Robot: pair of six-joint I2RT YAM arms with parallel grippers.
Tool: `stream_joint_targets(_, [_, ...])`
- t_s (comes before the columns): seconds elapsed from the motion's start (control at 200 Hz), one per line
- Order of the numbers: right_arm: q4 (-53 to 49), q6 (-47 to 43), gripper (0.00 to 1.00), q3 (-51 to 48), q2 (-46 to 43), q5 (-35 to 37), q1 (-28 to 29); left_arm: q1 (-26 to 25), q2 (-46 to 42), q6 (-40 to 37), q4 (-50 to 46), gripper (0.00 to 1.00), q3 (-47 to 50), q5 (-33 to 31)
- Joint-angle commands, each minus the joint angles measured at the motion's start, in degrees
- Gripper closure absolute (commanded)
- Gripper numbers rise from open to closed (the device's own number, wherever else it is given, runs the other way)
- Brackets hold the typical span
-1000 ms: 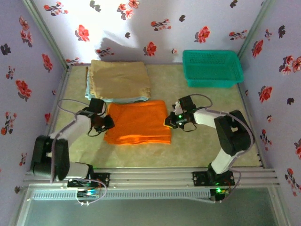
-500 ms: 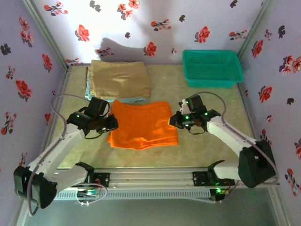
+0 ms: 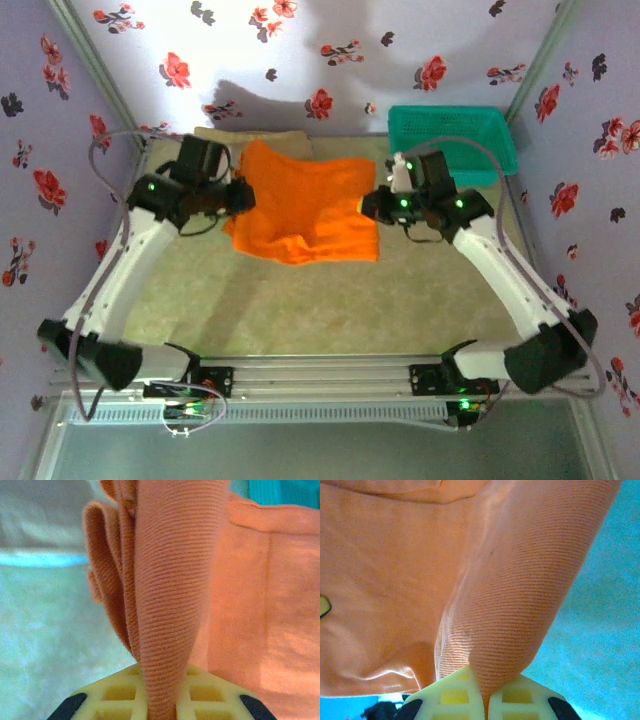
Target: Fold and stack the trousers
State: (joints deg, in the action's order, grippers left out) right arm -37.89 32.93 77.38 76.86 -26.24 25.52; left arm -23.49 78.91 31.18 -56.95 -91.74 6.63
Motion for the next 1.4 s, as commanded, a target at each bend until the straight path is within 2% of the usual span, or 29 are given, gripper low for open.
stream_joint_targets(0.0, [2.54,-3.09,1.00,8.77,7.80,2.04,-0.07,7.19,5.72,-8.06,1.69,1.00,-8.13,-0.21])
stream_joint_targets(0.24, [8.60,0.39,1.00,24.74,26.00,1.50,-1.75,18.16,15.26,-13.79,8.97,1.00,-16.43,-0.63])
stream_joint_targets(0.41, [9.24,2.97,1.00,36.80,38.41,-0.89,-2.58,25.37,23.04,-13.34,8.52,1.00,-22.80,4.61])
stream_joint_targets(0.67, [5.70,5.30,1.00,51.63,54.19,-2.63,-2.27,29.81,30.81,-12.32,11.11,1.00,-20.70,6.00])
stream_joint_targets(0.775, [2.00,4.73,1.00,56.96,59.81,-0.53,-1.40,31.74,32.16,-7.63,16.81,1.00,-14.82,5.37])
stream_joint_targets(0.825, [0.83,4.84,1.00,58.58,61.76,-0.49,-1.13,32.50,32.82,-6.15,18.80,0.89,-12.56,4.74])
stream_joint_targets(0.85, [0.72,4.85,0.99,58.86,62.34,-0.20,-0.97,32.81,33.30,-5.52,19.16,0.77,-11.94,4.20])
stream_joint_targets(0.88, [1.02,4.70,0.91,58.82,62.81,-0.06,-0.83,33.05,33.49,-5.39,19.95,0.60,-11.06,4.17])
stream_joint_targets(0.92, [0.87,4.57,0.75,59.07,63.43,0.40,-0.82,33.07,33.79,-5.81,20.90,0.51,-10.12,4.19])
stream_joint_targets(0.995, [-0.87,3.32,0.65,60.80,64.35,0.44,-0.99,33.07,34.52,-6.17,20.64,0.33,-9.96,4.36])
stream_joint_targets(1.1, [-3.69,0.96,0.60,60.44,62.36,-0.54,-1.08,33.07,33.36,-6.48,17.66,0.21,-10.98,5.22])
stream_joint_targets(1.195, [0.58,1.98,0.50,51.32,57.04,0.83,-1.19,33.07,26.77,-5.35,17.99,0.19,-6.91,4.11])
stream_joint_targets(1.3, [15.71,9.35,0.39,35.69,50.71,-1.47,-2.64,33.19,16.53,-2.22,18.69,0.14,0.28,0.65])
stream_joint_targets(1.4, [33.79,22.13,0.37,22.53,47.96,-2.30,-4.70,33.12,6.12,2.00,21.56,0.14,10.65,0.49])
